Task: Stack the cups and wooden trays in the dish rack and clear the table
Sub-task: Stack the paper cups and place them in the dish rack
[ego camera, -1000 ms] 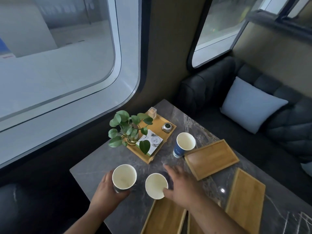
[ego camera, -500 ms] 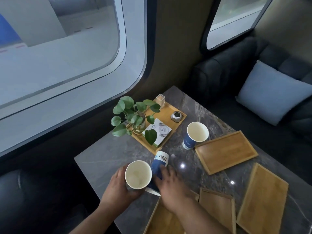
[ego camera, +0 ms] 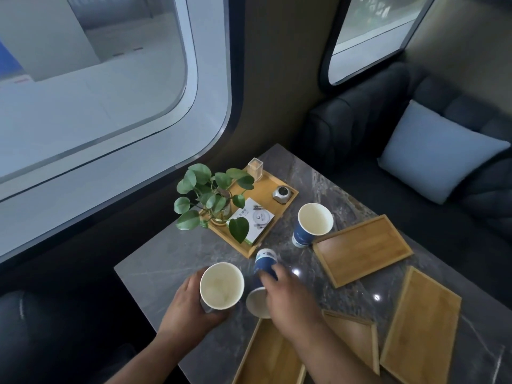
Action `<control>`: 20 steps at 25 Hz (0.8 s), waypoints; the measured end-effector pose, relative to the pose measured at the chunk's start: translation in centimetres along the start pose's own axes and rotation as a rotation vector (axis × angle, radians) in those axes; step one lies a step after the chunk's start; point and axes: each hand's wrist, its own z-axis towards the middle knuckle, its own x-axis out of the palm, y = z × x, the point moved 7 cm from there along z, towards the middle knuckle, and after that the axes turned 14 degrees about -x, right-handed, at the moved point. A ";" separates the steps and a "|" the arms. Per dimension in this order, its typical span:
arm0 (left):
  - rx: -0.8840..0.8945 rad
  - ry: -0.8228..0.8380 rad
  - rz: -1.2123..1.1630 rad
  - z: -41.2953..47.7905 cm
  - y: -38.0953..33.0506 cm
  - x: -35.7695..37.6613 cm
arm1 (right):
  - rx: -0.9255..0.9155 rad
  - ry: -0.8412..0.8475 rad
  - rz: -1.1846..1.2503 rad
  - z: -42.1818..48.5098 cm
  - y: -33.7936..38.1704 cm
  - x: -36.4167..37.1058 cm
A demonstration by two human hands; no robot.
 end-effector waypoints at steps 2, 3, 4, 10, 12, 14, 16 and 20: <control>0.011 0.003 0.020 -0.4 -1.1 0.0 | 0.099 -0.148 0.127 -1.9 -1.4 -2.9; 0.027 0.006 0.033 -0.7 -2.0 0.2 | 0.151 -0.232 0.219 -3.4 -2.2 -4.6; 0.047 0.010 0.049 -1.0 -2.9 0.4 | 0.206 -0.311 0.314 -5.0 -2.9 -6.1; 0.219 0.041 0.121 -4.2 -10.7 3.0 | 0.446 -0.603 0.630 -16.2 -7.8 -15.2; 0.279 0.030 0.165 -5.8 -13.8 4.0 | 0.446 -0.641 0.718 -19.1 -8.9 -17.4; 0.355 0.004 0.199 -7.8 -17.2 4.7 | 0.450 -0.641 0.745 -21.6 -9.8 -19.0; 0.437 -0.010 0.224 -9.9 -20.3 5.2 | 0.447 -0.642 0.754 -23.6 -10.3 -19.8; 0.575 -0.057 0.250 -14.2 -25.1 5.1 | 0.402 -0.683 0.713 -26.7 -10.7 -20.8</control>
